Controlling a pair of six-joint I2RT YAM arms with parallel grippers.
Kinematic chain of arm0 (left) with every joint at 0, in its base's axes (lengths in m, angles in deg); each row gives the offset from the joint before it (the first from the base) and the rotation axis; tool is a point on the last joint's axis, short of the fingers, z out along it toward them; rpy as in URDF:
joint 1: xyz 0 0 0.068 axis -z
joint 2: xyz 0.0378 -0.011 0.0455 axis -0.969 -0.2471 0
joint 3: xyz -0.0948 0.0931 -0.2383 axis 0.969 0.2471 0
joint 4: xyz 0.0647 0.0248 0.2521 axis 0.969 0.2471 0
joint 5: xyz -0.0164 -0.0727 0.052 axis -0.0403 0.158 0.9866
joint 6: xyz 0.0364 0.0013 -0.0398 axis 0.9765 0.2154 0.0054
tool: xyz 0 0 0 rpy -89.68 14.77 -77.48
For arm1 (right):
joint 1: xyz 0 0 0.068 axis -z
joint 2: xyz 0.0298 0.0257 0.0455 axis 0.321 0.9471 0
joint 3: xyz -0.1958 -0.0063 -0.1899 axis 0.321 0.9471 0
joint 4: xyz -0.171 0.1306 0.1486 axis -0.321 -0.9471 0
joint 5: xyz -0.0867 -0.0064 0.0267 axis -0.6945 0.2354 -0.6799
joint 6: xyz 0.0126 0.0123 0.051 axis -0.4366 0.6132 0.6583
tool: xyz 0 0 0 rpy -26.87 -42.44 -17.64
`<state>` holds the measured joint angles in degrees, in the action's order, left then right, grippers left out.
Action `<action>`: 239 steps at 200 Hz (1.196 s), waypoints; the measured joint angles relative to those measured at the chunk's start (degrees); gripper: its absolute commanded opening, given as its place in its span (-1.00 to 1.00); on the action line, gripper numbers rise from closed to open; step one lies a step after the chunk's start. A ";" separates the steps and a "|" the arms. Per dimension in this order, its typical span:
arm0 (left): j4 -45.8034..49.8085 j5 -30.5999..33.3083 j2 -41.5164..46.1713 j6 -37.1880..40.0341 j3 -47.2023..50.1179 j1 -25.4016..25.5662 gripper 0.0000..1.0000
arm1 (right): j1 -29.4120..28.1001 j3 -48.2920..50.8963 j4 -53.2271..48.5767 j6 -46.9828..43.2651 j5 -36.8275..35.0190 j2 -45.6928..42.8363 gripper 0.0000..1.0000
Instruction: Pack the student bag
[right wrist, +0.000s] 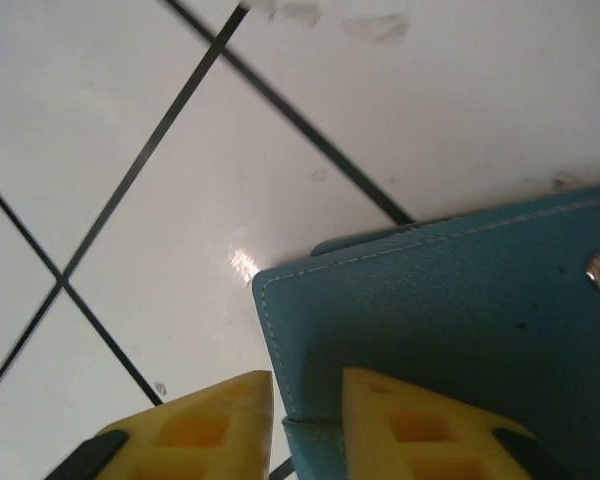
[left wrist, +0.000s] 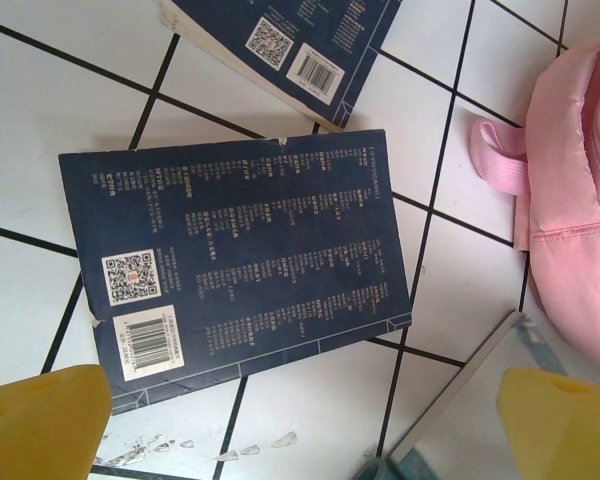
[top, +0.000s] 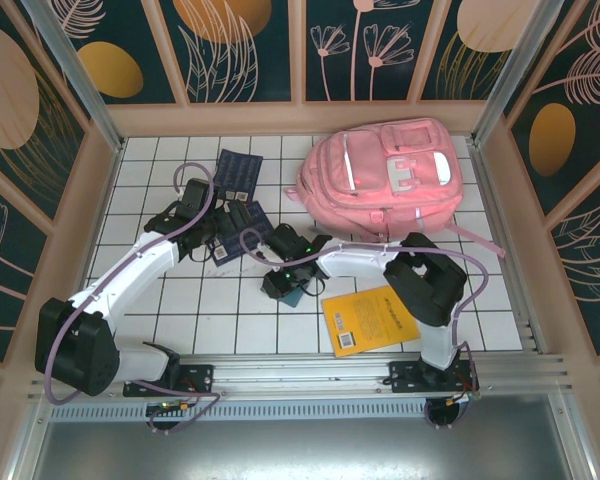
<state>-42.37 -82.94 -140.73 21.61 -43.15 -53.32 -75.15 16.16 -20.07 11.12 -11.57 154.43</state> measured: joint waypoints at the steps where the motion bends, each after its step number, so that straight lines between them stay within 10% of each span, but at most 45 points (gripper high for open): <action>1: 0.00 0.02 0.00 0.00 0.00 0.00 0.97 | 0.00 0.00 0.04 0.15 0.00 -0.04 -0.27; 46: 0.04 0.22 0.33 0.02 0.07 0.00 0.97 | -0.57 0.00 0.42 0.11 -1.62 -3.45 0.18; 128: 0.02 0.20 0.39 0.02 0.07 0.00 0.97 | 2.36 7.39 -1.60 0.63 -5.77 -9.31 0.25; 133: 0.02 0.20 0.39 0.02 0.07 0.00 0.97 | 2.40 7.65 -2.05 0.61 -5.79 -9.31 0.71; 145: 0.02 0.17 0.39 0.02 0.07 0.00 0.97 | 2.32 7.85 -2.89 0.90 -5.99 -9.27 0.97; 239: 0.00 -0.15 0.33 0.02 0.07 0.00 0.97 | -3.54 4.24 -6.71 0.44 -14.25 -6.34 0.85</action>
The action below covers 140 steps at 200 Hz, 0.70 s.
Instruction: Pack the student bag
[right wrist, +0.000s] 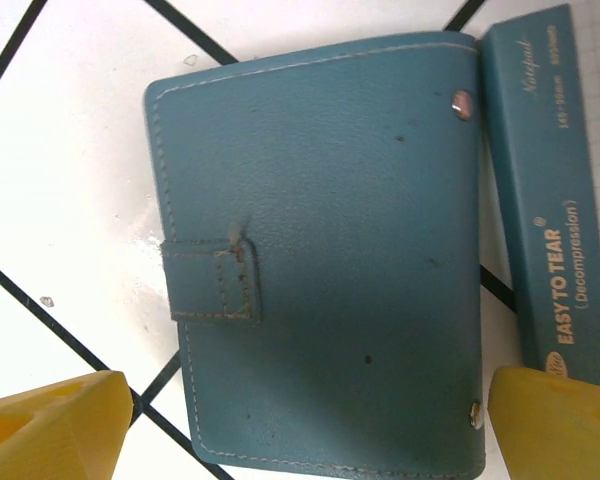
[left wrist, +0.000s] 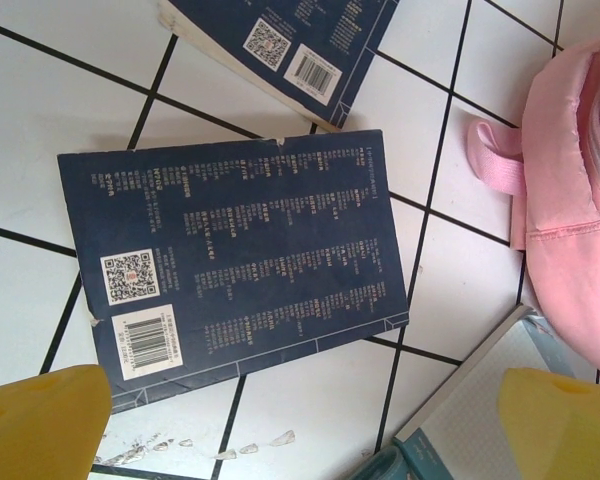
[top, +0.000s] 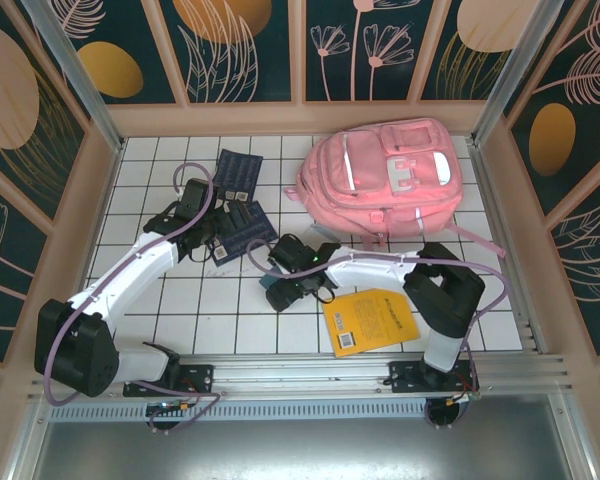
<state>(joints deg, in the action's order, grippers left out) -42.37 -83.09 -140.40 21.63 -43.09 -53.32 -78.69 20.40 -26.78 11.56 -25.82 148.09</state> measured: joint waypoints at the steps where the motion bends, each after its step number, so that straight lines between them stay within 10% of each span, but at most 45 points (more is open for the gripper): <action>1: 0.00 0.00 0.00 0.00 0.00 0.00 0.97 | -0.13 -0.07 0.00 -0.02 -0.20 0.02 0.86; 58: 0.00 0.15 0.00 0.00 0.00 0.00 0.97 | -3.21 -1.84 -1.49 0.35 -6.45 4.79 0.92; 140: 0.02 0.50 0.57 0.02 1.73 0.00 0.97 | -3.89 -0.96 0.50 1.44 -8.46 4.13 0.42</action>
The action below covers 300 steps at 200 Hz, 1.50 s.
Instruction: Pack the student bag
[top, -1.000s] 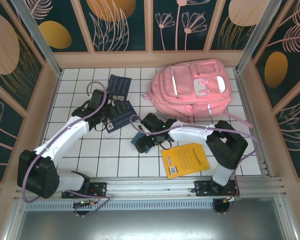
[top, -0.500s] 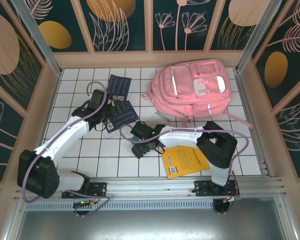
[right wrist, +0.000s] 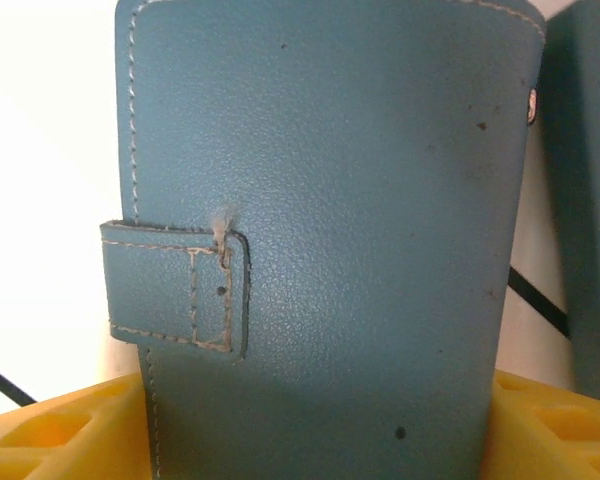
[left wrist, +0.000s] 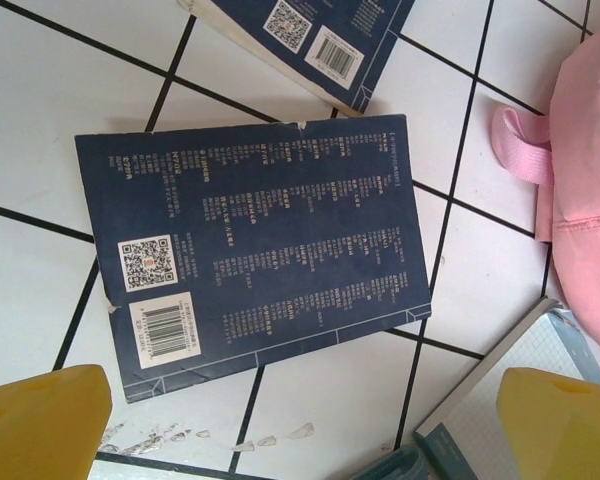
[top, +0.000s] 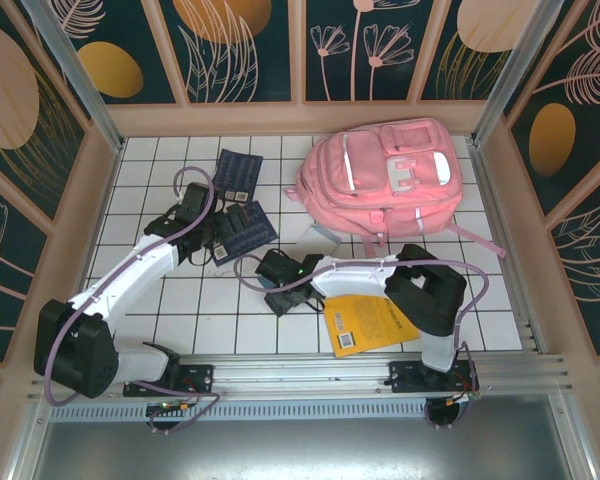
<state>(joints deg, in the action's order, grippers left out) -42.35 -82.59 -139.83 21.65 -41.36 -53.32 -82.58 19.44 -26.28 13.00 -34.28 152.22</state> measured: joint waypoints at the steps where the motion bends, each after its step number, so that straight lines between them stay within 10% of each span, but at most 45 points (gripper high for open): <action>1: 0.00 0.00 0.02 0.00 0.00 0.00 0.97 | 0.04 0.11 0.04 0.00 0.04 -0.07 0.42; 58: -1.36 -6.23 2.32 0.02 1.33 -1.03 0.97 | 3.10 5.55 2.89 0.04 0.48 -10.21 0.42; 156: -27.52 -42.84 8.96 -3.32 14.29 -1.05 0.97 | 10.03 9.11 12.96 0.17 10.88 -25.09 0.43; 249: -39.10 -47.74 3.80 -8.20 17.33 0.11 0.82 | 10.03 10.19 16.17 0.20 15.98 -26.12 0.45; 300: -41.59 -47.45 2.36 -9.38 17.33 1.40 0.19 | 9.75 10.16 16.22 0.17 16.83 -26.14 0.45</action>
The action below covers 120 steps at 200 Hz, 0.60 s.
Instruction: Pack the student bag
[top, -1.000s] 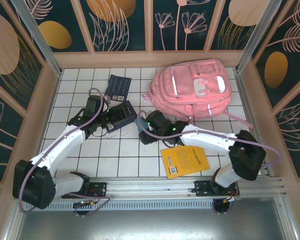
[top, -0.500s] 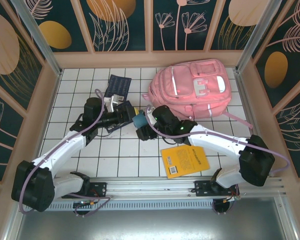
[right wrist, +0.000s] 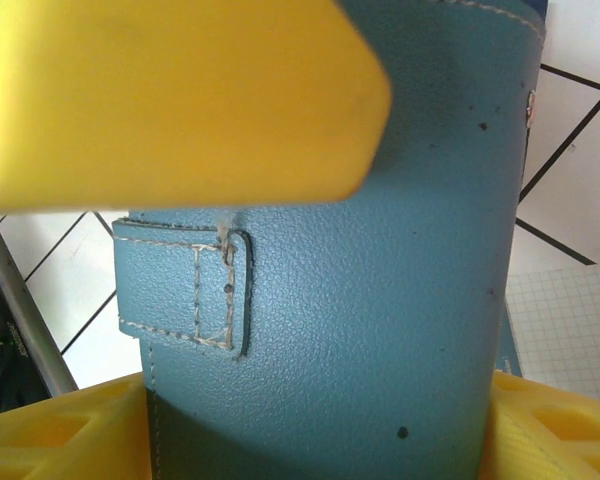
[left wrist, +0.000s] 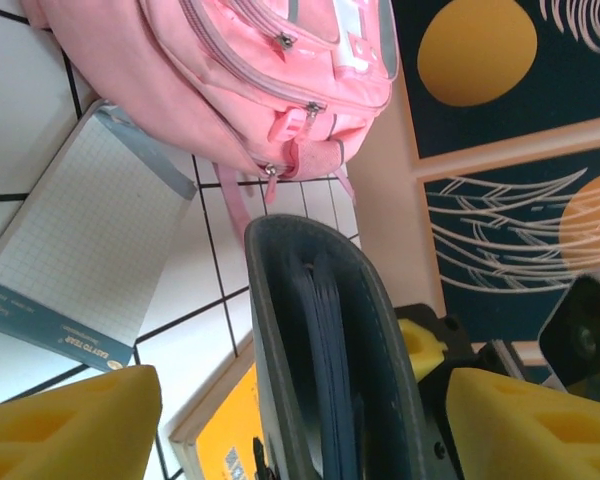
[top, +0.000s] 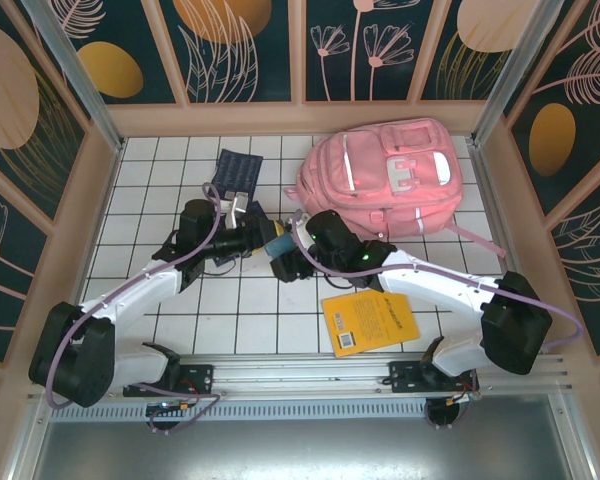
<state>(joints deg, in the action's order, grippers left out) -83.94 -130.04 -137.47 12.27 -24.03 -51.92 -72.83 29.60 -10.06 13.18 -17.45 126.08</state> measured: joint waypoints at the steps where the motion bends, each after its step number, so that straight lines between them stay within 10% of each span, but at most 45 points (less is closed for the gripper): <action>1: -0.02 0.04 -0.02 -0.17 0.00 -0.02 0.17 | 0.00 0.00 0.00 0.00 0.00 0.00 0.45; 51: -1.25 0.98 -0.28 -0.15 -0.22 0.00 -0.62 | 0.00 -0.04 -0.07 -0.24 -0.70 0.00 0.81; 120: 9.46 10.43 0.66 6.43 -5.33 0.02 -0.60 | 0.72 -0.39 -0.79 -1.73 -6.32 -6.43 0.98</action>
<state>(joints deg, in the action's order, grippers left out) -74.48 -119.61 -136.81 18.70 -29.36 -51.90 -72.11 29.21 -10.85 11.45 -23.77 119.65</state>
